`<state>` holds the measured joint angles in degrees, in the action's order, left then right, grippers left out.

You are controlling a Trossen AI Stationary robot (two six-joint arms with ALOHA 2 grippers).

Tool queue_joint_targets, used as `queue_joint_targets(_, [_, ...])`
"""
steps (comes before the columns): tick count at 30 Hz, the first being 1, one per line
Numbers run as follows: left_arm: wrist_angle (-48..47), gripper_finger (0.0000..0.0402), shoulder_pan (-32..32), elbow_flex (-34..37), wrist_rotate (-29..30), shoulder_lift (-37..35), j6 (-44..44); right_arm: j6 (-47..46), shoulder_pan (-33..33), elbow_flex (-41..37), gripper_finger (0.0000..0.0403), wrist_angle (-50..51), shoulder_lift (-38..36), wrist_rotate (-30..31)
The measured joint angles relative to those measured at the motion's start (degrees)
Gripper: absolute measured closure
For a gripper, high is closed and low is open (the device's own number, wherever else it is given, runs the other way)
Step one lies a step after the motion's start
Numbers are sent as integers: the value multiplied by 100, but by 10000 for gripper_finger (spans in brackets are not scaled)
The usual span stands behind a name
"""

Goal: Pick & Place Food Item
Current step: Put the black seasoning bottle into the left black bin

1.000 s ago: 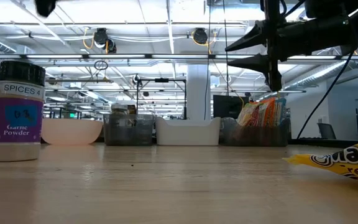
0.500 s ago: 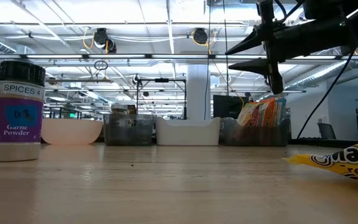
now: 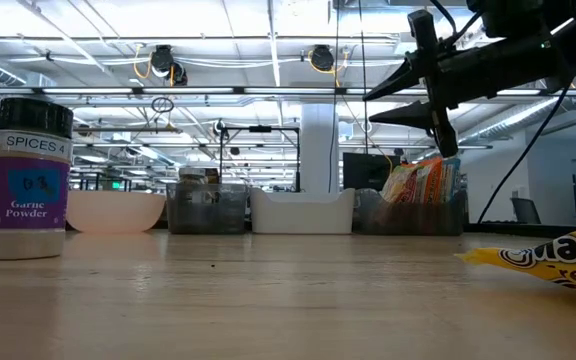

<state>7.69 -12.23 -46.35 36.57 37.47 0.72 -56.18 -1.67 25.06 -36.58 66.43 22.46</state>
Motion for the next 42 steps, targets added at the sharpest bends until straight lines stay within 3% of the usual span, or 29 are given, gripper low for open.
queue_joint_targets(6, [-1020,115,0,0,-3,44,808,-9,-4,1,273,2,0,-89])
queue_joint_targets(14, [-778,73,0,0,-236,402,1285,1,-7,2,273,129,0,-175])
queue_joint_targets(17, [-1127,69,-32,0,-715,530,1221,-13,-7,2,273,288,0,-176])
queue_joint_targets(26, [-2182,81,-498,0,-1193,747,3007,-13,-7,0,273,504,0,-186])
queue_joint_targets(33, [-2111,95,-1160,0,-468,797,3705,142,-69,0,273,603,0,-894])
queue_joint_targets(42, [-1928,96,-1917,0,441,835,4849,379,-509,0,273,414,0,-1234])
